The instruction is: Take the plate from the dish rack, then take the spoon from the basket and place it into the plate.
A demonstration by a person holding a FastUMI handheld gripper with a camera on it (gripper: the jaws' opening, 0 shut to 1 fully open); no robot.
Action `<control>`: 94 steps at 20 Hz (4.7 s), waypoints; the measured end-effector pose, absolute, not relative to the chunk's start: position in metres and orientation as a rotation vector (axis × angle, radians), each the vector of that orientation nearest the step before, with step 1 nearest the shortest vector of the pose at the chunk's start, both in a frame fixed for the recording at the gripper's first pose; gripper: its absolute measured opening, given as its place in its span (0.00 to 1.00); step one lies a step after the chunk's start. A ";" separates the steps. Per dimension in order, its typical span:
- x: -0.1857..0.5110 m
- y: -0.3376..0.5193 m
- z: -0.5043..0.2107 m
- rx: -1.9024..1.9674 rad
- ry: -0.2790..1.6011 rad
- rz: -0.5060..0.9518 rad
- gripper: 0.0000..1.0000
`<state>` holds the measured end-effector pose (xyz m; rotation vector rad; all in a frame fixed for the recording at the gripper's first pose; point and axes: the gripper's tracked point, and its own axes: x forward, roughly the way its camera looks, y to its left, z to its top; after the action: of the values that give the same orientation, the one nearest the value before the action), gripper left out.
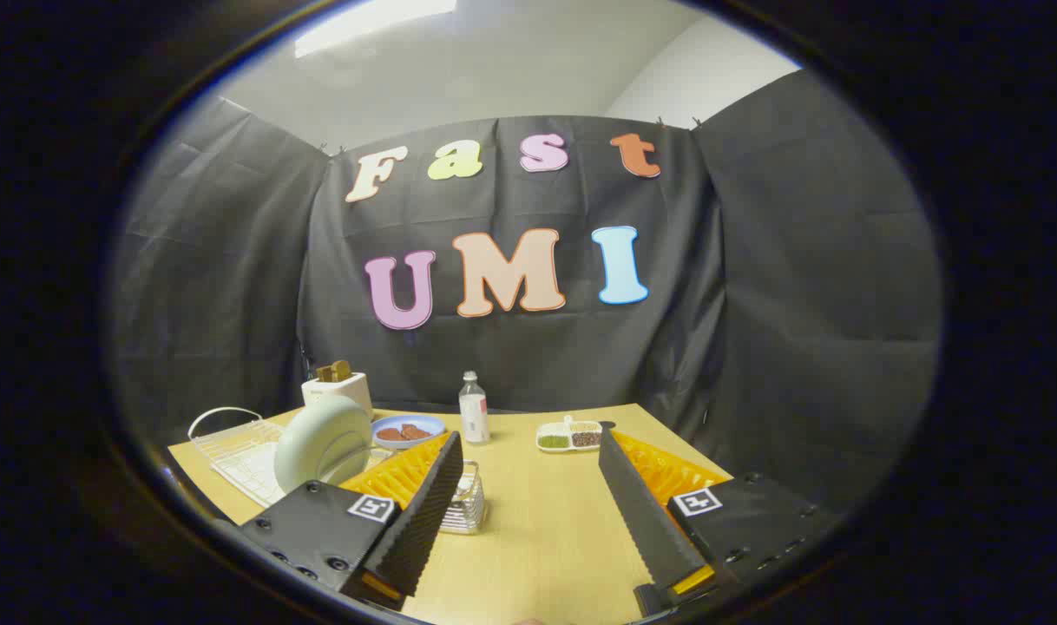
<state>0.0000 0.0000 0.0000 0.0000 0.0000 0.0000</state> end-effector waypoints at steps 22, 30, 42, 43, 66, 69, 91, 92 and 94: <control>0.016 0.053 -0.017 -0.062 0.054 0.029 1.00; 0.056 0.136 0.057 -0.138 0.133 0.083 1.00; 0.092 0.267 -0.010 -0.067 0.685 0.189 1.00; 0.091 0.271 -0.019 -0.079 0.732 0.180 1.00; 0.115 0.250 -0.127 -0.314 1.036 -0.173 0.51; 0.115 0.257 -0.123 -0.413 1.024 -0.186 0.36; 0.085 0.225 0.016 0.192 0.668 -0.144 0.33; 0.072 0.211 0.019 0.278 0.642 -0.138 0.33; 0.042 0.178 0.012 0.413 0.613 -0.148 0.33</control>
<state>0.0421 0.1784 0.0117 0.4127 0.6126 -0.1475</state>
